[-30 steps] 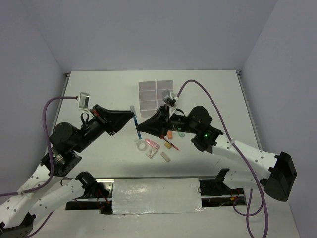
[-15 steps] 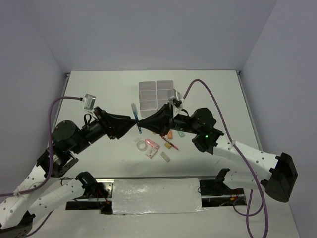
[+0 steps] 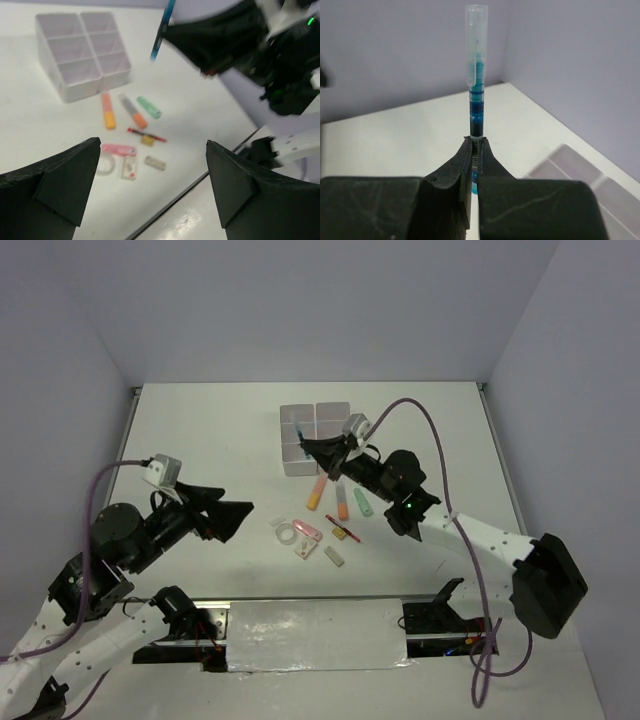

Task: Sort the stationery into containers
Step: Place the pen in the storage box.

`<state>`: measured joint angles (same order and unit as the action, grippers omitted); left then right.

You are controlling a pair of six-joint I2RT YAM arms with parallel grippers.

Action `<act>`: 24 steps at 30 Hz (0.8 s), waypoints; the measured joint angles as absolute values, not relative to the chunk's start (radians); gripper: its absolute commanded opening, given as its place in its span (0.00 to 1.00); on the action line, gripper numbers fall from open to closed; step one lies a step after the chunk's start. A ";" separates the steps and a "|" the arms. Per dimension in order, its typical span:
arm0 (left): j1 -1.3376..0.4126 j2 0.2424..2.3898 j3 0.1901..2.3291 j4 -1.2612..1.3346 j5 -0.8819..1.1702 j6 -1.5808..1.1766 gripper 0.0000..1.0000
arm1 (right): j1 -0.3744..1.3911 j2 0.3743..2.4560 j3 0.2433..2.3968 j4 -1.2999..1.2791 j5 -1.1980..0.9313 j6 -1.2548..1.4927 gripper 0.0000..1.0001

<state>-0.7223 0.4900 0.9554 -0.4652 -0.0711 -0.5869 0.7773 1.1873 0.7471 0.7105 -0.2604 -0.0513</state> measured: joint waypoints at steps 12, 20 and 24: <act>-0.721 0.361 0.765 -0.551 -0.109 -0.438 0.99 | 0.505 1.727 0.830 1.057 -0.241 -0.148 0.00; -0.720 0.346 0.763 -0.518 -0.055 -0.417 0.99 | 0.438 1.845 0.968 1.097 -0.268 -0.138 0.00; -0.720 0.323 0.762 -0.513 -0.049 -0.417 0.99 | 0.438 1.852 0.998 1.122 -0.278 -0.137 0.00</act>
